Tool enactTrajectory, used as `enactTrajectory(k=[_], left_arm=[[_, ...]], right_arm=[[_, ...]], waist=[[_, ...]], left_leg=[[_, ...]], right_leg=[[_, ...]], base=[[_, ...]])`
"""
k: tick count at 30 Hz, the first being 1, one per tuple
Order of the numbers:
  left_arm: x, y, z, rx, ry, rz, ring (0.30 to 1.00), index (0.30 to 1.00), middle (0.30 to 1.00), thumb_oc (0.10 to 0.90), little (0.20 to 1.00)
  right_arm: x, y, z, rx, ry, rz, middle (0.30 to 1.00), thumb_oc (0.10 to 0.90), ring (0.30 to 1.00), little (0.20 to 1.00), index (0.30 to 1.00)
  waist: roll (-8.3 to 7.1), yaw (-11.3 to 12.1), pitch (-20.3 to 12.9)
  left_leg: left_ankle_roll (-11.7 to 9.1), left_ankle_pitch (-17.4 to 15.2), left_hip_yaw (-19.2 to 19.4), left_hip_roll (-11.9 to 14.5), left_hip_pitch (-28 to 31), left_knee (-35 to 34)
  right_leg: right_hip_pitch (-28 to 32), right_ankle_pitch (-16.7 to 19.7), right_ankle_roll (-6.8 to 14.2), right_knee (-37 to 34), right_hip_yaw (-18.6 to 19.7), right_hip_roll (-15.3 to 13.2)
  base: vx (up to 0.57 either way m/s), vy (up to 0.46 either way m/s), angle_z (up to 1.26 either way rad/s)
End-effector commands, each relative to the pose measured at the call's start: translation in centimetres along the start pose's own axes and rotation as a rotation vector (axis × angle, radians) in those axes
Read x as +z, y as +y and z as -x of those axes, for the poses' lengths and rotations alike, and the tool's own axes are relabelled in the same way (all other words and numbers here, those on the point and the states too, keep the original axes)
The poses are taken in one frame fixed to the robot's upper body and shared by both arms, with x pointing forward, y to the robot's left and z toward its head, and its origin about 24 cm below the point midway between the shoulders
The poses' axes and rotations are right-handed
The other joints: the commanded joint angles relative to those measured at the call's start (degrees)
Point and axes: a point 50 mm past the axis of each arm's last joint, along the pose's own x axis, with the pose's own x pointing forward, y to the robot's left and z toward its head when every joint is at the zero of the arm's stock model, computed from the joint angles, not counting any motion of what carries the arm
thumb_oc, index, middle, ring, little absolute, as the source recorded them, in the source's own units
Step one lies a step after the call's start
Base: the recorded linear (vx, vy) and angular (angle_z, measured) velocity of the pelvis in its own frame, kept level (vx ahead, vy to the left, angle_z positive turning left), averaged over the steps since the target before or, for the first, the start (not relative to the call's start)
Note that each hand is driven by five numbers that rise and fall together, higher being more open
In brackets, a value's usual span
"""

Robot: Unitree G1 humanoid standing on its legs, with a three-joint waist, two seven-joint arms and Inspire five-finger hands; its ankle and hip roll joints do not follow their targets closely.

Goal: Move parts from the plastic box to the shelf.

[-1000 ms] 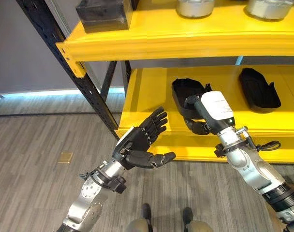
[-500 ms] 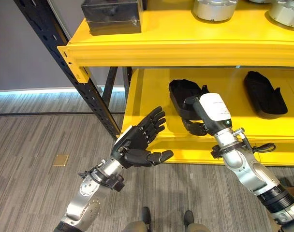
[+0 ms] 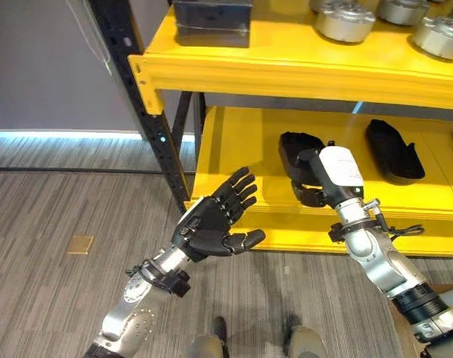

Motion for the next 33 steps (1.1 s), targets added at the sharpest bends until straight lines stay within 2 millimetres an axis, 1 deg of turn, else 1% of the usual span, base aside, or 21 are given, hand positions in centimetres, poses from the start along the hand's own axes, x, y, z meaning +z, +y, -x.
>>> enactTrajectory(k=[1,2,4,5,8,11,14,17,22,28,33], left_arm=[[2.8,-3.3,-1.4,-0.171,-0.180,-0.033,1.000,1.000,1.000,0.900,1.000],[2.6,-3.4,-1.4,-0.160,-0.175,-0.027,1.000,1.000,1.000,0.900,1.000],[2.6,-3.5,-1.7,-0.167,-0.191,-0.012,1.000,1.000,1.000,0.900,1.000],[2.6,-3.5,-1.7,-0.171,-0.190,-0.015,1.000,1.000,1.000,0.900,1.000],[2.3,-3.5,-1.4,-0.167,-0.180,-0.004,1.000,1.000,1.000,0.900,1.000],[2.0,-3.5,-1.1,-0.163,-0.163,0.001,1.000,1.000,1.000,0.900,1.000],[1.7,-3.5,-0.7,-0.154,-0.147,0.006,1.000,1.000,1.000,0.900,1.000],[1.5,-3.3,-0.6,-0.137,-0.143,0.015,1.000,1.000,1.000,0.900,1.000],[1.2,-3.2,-0.6,-0.118,-0.118,0.017,1.000,1.000,1.000,0.900,1.000],[1.0,-3.1,-0.5,-0.107,-0.096,0.017,1.000,1.000,1.000,0.900,1.000],[1.4,-3.2,-0.9,-0.112,-0.110,0.009,1.000,1.000,1.000,0.900,1.000]], right_arm=[[3.5,-6.7,-4.6,-0.309,-0.187,0.010,0.300,0.400,0.300,0.300,0.300],[3.3,-6.8,-4.3,-0.298,-0.185,0.007,0.300,0.400,0.300,0.300,0.300],[3.2,-6.8,-4.3,-0.281,-0.198,0.029,0.300,0.400,0.300,0.300,0.300],[3.1,-6.9,-4.3,-0.280,-0.200,0.033,0.300,0.400,0.300,0.300,0.300],[3.1,-6.9,-4.2,-0.243,-0.222,0.051,0.300,0.400,0.300,0.300,0.300],[3.4,-6.8,-4.2,-0.218,-0.233,0.056,0.300,0.400,0.300,0.300,0.300],[3.7,-6.5,-4.4,-0.192,-0.242,0.060,0.300,0.400,0.300,0.300,0.300],[3.8,-6.3,-4.6,-0.185,-0.229,0.051,0.300,0.400,0.300,0.300,0.300],[3.4,-5.8,-4.7,-0.178,-0.199,0.065,0.300,0.400,0.300,0.300,0.300],[2.9,-6.3,-5.3,-0.191,-0.173,0.078,0.300,0.400,0.300,0.300,0.300],[2.8,-7.0,-6.0,-0.200,-0.168,0.090,0.300,0.400,0.300,0.300,0.300]], waist=[[-0.64,-1.48,-4.43],[-0.87,-1.42,-4.93],[-0.35,-1.55,-4.67],[-0.35,-1.61,-4.55],[0.33,-1.71,-4.81],[0.66,-1.84,-5.37],[0.99,-1.88,-5.73],[0.94,-1.95,-5.98],[0.95,-1.91,-6.12],[1.20,-1.56,-5.27],[2.11,-0.98,-3.37]], left_leg=[[-2.09,-7.72,-2.26,3.33,6.86,-2.90],[-2.63,-7.37,-3.04,3.55,6.51,-2.69],[-3.79,-6.60,-2.98,4.95,5.82,-2.61],[-4.00,-5.99,-3.02,5.01,5.49,-2.62],[-5.12,-4.00,-2.61,5.98,6.28,-4.15],[-5.56,-3.32,-2.28,6.49,7.05,-4.82],[-5.55,-3.30,-2.42,6.49,7.74,-4.97],[-5.36,-3.73,-2.45,6.24,8.04,-4.69],[-5.21,-4.03,-2.23,6.22,8.12,-4.48],[-4.97,-4.89,-3.08,5.70,6.30,-2.13],[-5.03,-4.89,-4.81,5.27,2.66,0.35]], right_leg=[[1.15,6.03,-0.13,-1.14,1.03,3.26],[1.69,6.02,-0.47,-1.51,0.44,3.58],[2.44,2.70,-1.03,0.01,-0.31,4.44],[2.32,2.61,-1.22,0.23,-0.42,4.49],[4.76,0.31,-1.52,-0.01,-2.01,5.31],[6.67,-0.43,-1.83,-0.65,-2.42,5.51],[8.07,-0.91,-2.12,-0.93,-2.40,5.69],[8.69,-0.96,-2.10,-1.25,-1.93,5.66],[8.93,-0.87,-1.81,-1.46,-1.47,5.46],[7.65,-1.98,-1.93,0.63,-0.60,5.39],[4.79,-3.10,-2.26,3.55,-0.02,5.25]], base=[[0.04,-0.246,0.53],[0.02,-0.290,0.77],[-0.03,-0.187,0.69],[-0.05,-0.069,0.36],[0.03,-0.062,0.14],[0.12,-0.022,-0.08],[0.12,0.003,-0.06],[0.14,0.001,0.00],[0.10,-0.012,0.02],[0.07,-0.033,0.00],[0.00,-0.015,0.00]])
